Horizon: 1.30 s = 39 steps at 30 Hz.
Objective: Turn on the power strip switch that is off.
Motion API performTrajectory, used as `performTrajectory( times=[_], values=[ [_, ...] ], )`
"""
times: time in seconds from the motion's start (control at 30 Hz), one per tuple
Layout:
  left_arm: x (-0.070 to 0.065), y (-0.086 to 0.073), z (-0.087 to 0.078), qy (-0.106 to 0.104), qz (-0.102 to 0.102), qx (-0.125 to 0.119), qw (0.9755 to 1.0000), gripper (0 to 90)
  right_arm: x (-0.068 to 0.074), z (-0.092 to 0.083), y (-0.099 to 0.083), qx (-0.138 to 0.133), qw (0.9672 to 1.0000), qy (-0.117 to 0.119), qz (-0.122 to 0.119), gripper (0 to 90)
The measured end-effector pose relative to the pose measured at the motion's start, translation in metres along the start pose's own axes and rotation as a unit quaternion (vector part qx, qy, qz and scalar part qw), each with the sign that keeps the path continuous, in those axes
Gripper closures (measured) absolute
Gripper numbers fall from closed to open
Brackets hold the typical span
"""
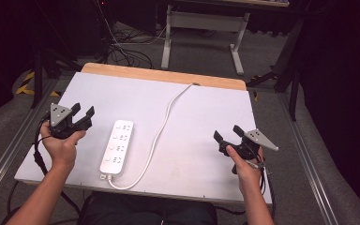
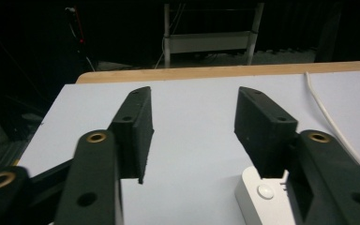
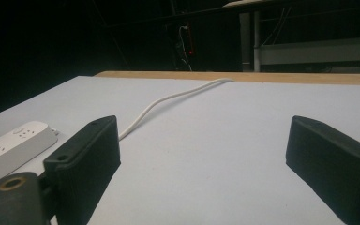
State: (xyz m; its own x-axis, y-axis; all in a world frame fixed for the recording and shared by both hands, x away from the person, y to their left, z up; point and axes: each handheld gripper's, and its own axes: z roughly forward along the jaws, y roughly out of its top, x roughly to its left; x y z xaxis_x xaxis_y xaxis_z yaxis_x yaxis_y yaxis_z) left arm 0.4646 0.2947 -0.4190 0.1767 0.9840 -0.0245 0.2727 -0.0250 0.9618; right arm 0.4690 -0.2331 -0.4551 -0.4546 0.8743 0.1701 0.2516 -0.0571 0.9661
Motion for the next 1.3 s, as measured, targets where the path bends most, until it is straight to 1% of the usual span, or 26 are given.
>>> performTrajectory(
  times=[0.13, 0.17, 0.2, 0.3, 0.47, 0.5, 0.53, 0.57, 0.63, 0.77, 0.93, 0.97, 1.03, 1.07, 1.1, 1.13, 1.17, 1.23, 1.3],
  values=[
    [0.0021, 0.0002, -0.0002, 0.006, -0.006, 0.0, 1.0, 37.9, -0.0004, 0.0, -0.0001, 0.0, 1.0, 0.0, -0.002, 10.6],
    [0.0027, 0.0001, 0.0, 0.009, -0.007, -0.001, 0.9999, 37.9, -0.0004, 0.0, -0.0001, 0.0, 1.0, 0.0, -0.002, 10.6],
    [0.0034, 0.0002, 0.0002, 0.01, -0.008, 0.001, 0.9999, 34.9, -0.0004, 0.0001, -0.0001, 0.001, 1.0, 0.0, -0.002, 10.6],
    [0.0051, -0.0002, 0.0003, 0.011, -0.015, 0.0, 0.9998, 33.0, -0.0003, 0.0005, -0.0002, 0.001, 1.0, 0.0, -0.002, 10.6],
    [0.006, -0.0004, 0.0, 0.017, -0.018, -0.003, 0.9997, 28.8, -0.0005, 0.0005, -0.0002, 0.001, 1.0, 0.0, -0.001, 10.6],
    [0.0053, -0.0002, 0.0001, 0.025, -0.02, -0.001, 0.9995, 26.7, -0.0005, 0.0005, -0.0002, 0.001, 1.0, 0.0, -0.001, 10.6],
    [0.0053, -0.0002, 0.0001, 0.025, -0.02, -0.001, 0.9995, 21.3, -0.0005, 0.0005, -0.0002, 0.001, 1.0, 0.0, -0.001, 10.6],
    [0.0038, 0.0002, 0.0008, 0.042, -0.025, 0.003, 0.9988, 15.7, -0.0005, 0.0005, -0.0002, 0.001, 1.0, 0.001, -0.001, 10.6],
    [0.0039, 0.0003, 0.0006, 0.043, -0.024, 0.003, 0.9988, 17.1, -0.0003, 0.0005, -0.0001, 0.001, 1.0, 0.001, 0.0, 10.6],
    [0.0044, 0.0003, 0.0003, 0.032, -0.021, 0.003, 0.9992, 18.0, -0.0003, 0.0006, -0.0002, 0.001, 1.0, 0.001, -0.001, 10.6],
    [0.0044, 0.0003, 0.0001, 0.027, -0.022, -0.001, 0.9994, 17.4, -0.0001, 0.0007, -0.0002, 0.001, 1.0, 0.001, -0.001, 10.6],
    [0.0042, 0.0005, 0.0005, 0.028, -0.025, 0.001, 0.9993, 17.4, -0.0001, 0.0007, -0.0002, 0.001, 1.0, 0.001, -0.001, 10.6],
    [0.0053, 0.0006, 0.0007, 0.022, -0.033, 0.002, 0.9992, 15.9, 0.0, 0.0008, -0.0003, 0.001, 1.0, 0.001, -0.001, 10.6],
    [0.0057, 0.0007, 0.001, 0.019, -0.043, 0.001, 0.9989, 15.3, -0.0001, 0.0008, -0.0004, 0.001, 1.0, 0.001, -0.001, 10.6],
    [0.0062, 0.0008, 0.0012, 0.016, -0.049, -0.001, 0.9987, 14.6, -0.0001, 0.0008, -0.0003, 0.001, 1.0, 0.001, -0.001, 10.6],
    [0.0073, 0.0009, 0.0009, 0.012, -0.046, 0.0, 0.9988, 10.9, -0.0001, 0.0008, -0.0003, 0.001, 1.0, 0.001, -0.001, 10.6],
    [0.0082, 0.0006, 0.0006, 0.009, -0.046, -0.002, 0.9989, 10.3, -0.0001, 0.0008, -0.0003, 0.002, 1.0, 0.001, -0.001, 10.6],
    [0.0087, -0.0004, -0.0003, -0.001, -0.038, -0.004, 0.9992, 10.3, -0.0002, 0.0008, -0.0003, 0.002, 1.0, 0.001, -0.001, 10.6],
    [0.0087, -0.0008, -0.0005, -0.002, -0.036, -0.006, 0.9993, 10.3, -0.0002, 0.0008, -0.0002, 0.001, 1.0, 0.001, -0.001, 10.6]
  ],
)
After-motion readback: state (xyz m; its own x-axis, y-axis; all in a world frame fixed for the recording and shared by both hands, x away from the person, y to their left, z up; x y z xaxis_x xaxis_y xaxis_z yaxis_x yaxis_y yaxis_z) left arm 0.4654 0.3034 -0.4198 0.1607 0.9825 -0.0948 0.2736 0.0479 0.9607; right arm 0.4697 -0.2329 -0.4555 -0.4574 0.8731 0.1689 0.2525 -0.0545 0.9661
